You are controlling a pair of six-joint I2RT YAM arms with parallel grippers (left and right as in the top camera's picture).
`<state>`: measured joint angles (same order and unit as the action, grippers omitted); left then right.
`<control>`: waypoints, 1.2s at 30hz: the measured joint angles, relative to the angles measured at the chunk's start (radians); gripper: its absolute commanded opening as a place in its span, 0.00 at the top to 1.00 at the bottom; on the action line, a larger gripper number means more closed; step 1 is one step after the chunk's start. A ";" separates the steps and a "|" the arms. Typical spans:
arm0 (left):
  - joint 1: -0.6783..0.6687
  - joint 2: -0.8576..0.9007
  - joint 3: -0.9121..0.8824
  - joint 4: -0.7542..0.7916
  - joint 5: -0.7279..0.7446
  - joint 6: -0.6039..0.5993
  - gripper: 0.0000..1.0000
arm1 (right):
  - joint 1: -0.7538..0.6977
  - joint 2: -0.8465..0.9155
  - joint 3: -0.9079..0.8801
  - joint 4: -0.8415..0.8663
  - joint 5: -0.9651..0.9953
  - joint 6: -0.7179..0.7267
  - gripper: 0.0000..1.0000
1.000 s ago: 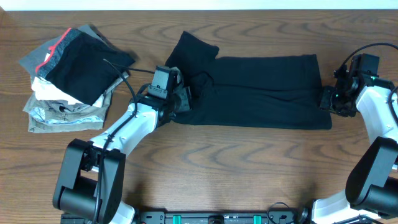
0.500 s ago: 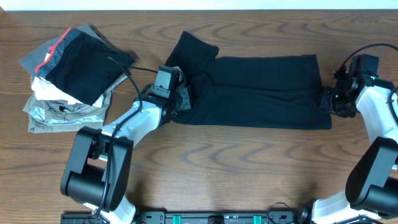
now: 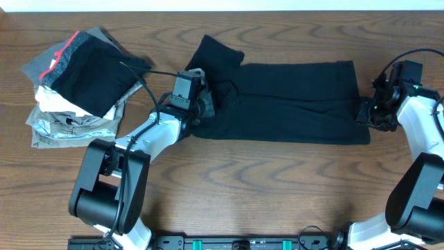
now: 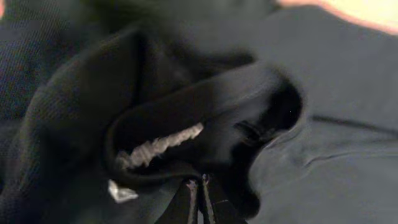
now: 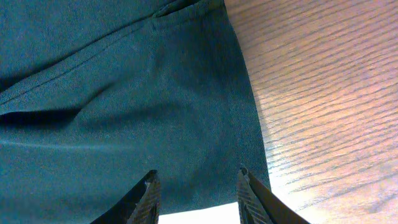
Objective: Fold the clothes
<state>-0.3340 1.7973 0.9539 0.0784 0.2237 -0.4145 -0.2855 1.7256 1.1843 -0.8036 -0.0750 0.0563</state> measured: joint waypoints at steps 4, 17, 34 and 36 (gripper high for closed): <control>0.000 -0.001 0.003 0.125 0.017 0.000 0.94 | 0.000 0.000 0.000 0.000 0.000 0.000 0.62; 0.097 -0.028 0.103 -0.073 0.000 -0.042 0.45 | 0.000 0.000 0.000 -0.007 0.000 0.000 0.62; 0.092 -0.028 0.100 -0.471 -0.166 0.068 0.45 | 0.000 0.000 -0.001 -0.018 0.000 0.000 0.61; 0.092 -0.028 0.100 -0.479 -0.183 0.072 0.45 | 0.000 0.000 -0.001 -0.026 0.000 0.000 0.61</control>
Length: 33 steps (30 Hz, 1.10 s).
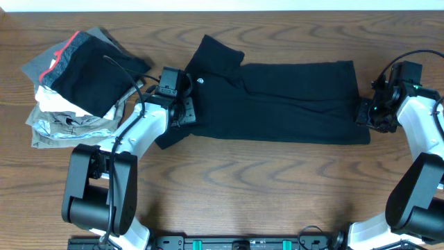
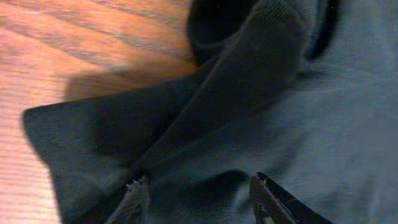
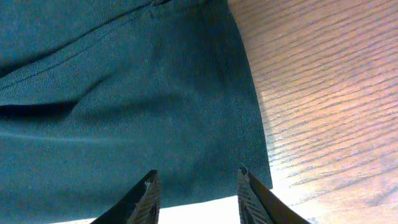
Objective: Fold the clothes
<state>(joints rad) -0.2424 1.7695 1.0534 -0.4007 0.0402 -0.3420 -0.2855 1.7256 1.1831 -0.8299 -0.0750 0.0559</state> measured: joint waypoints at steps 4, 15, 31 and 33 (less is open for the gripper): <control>-0.001 0.000 -0.003 -0.041 -0.001 0.003 0.45 | 0.000 0.000 0.000 -0.016 0.000 0.000 0.64; -0.001 0.000 -0.014 -0.043 0.043 0.014 0.45 | 0.000 0.014 0.000 0.021 -0.004 -0.008 0.86; -0.001 0.017 -0.014 -0.155 0.077 0.029 0.45 | 0.000 0.219 0.030 0.030 -0.008 -0.008 0.87; -0.001 0.018 -0.014 -0.188 0.088 0.029 0.45 | 0.000 0.223 0.035 0.018 -0.005 -0.008 0.89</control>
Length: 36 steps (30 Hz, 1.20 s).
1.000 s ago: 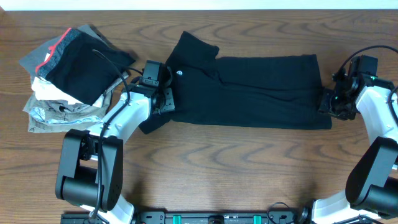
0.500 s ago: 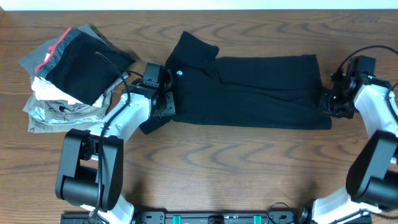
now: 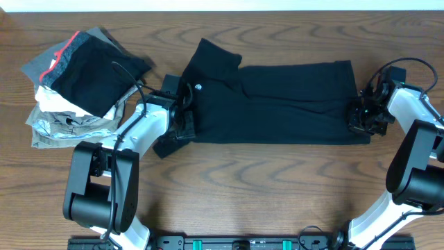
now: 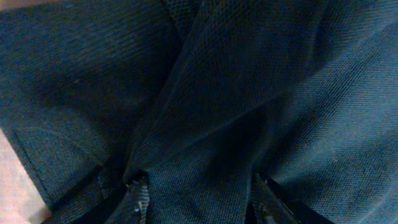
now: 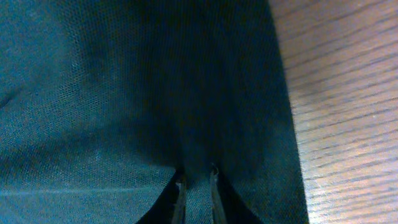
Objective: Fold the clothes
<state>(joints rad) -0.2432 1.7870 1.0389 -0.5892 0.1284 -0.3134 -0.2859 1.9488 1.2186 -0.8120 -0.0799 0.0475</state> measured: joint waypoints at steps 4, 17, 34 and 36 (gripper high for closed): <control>0.000 0.000 0.000 -0.061 0.007 0.000 0.44 | 0.000 0.006 0.009 -0.057 0.012 0.002 0.87; 0.000 0.006 -0.003 -0.322 0.030 0.000 0.45 | -0.060 0.023 -0.003 -0.259 0.079 0.100 0.93; 0.001 -0.386 0.008 -0.136 0.025 0.057 0.30 | -0.080 -0.221 -0.028 -0.185 0.041 0.104 0.67; 0.007 -0.430 0.014 -0.061 0.026 0.057 0.29 | -0.080 -0.308 -0.027 -0.153 0.018 0.094 0.63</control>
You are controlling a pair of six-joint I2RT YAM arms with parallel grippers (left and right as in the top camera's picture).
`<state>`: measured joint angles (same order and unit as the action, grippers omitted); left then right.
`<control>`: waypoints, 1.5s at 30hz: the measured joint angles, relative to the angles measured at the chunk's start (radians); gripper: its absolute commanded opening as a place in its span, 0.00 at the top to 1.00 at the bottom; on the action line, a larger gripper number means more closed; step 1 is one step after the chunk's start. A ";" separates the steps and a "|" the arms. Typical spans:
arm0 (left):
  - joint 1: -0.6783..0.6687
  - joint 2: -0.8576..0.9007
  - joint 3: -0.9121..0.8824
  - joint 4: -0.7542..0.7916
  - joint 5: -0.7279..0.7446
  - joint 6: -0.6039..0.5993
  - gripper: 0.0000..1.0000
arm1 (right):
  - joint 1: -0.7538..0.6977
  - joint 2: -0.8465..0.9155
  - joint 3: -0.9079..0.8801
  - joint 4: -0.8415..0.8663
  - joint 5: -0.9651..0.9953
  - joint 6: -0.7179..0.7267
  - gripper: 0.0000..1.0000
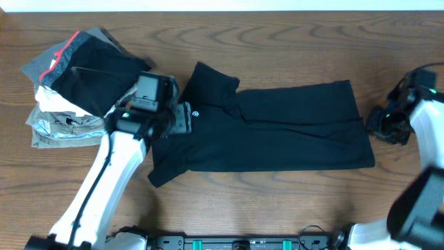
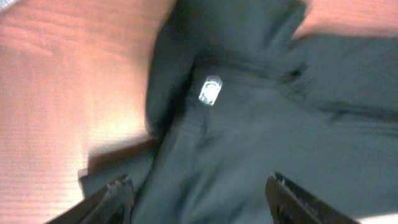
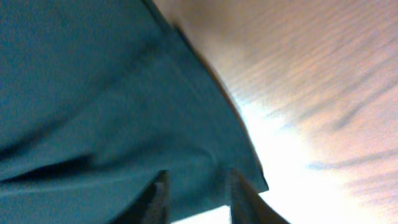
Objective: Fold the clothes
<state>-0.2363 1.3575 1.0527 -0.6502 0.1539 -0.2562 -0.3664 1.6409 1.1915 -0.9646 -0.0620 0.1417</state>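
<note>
A black polo shirt (image 1: 277, 128) lies spread flat across the table, collar end to the left and hem to the right. A small white logo (image 2: 210, 90) shows near its collar. My left gripper (image 1: 179, 118) hangs above the collar end, and in its own view the left gripper (image 2: 199, 199) stands wide open with nothing between the fingers. My right gripper (image 1: 380, 125) sits just off the shirt's right hem. Seen from the wrist, the right gripper (image 3: 198, 196) is open over the shirt's lower right corner (image 3: 249, 174), holding nothing.
A pile of clothes (image 1: 76, 87) in black, grey, white and red sits at the far left. The wooden table (image 1: 263, 201) runs in front of the shirt. A white strip borders the table's far edge.
My right gripper was shut on the shirt's right hem and is now open beside it. My left gripper was low on the cloth and is now raised. The shirt's front edge lies nearer the front.
At first my left gripper was shut on cloth at the collar end and my right was open over the hem. Then the left was open by the sleeve. Then the right was shut on the hem. Now both are open and the shirt lies wider.
</note>
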 measured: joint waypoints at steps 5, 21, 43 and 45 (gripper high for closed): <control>0.047 0.014 0.015 0.135 0.025 0.008 0.28 | 0.000 -0.171 0.002 0.072 -0.091 -0.048 0.55; 0.105 0.634 0.475 0.126 0.158 0.177 0.22 | 0.000 -0.234 0.002 0.021 -0.193 -0.111 0.49; 0.110 0.824 0.502 0.130 0.236 0.220 0.87 | 0.000 -0.234 0.002 0.018 -0.193 -0.126 0.55; 0.110 0.824 0.502 0.130 0.240 0.226 0.91 | 0.000 -0.234 0.002 0.027 -0.193 -0.127 0.58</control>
<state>-0.1265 2.1811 1.5547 -0.5198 0.3943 -0.0299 -0.3664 1.4071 1.1931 -0.9379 -0.2550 0.0143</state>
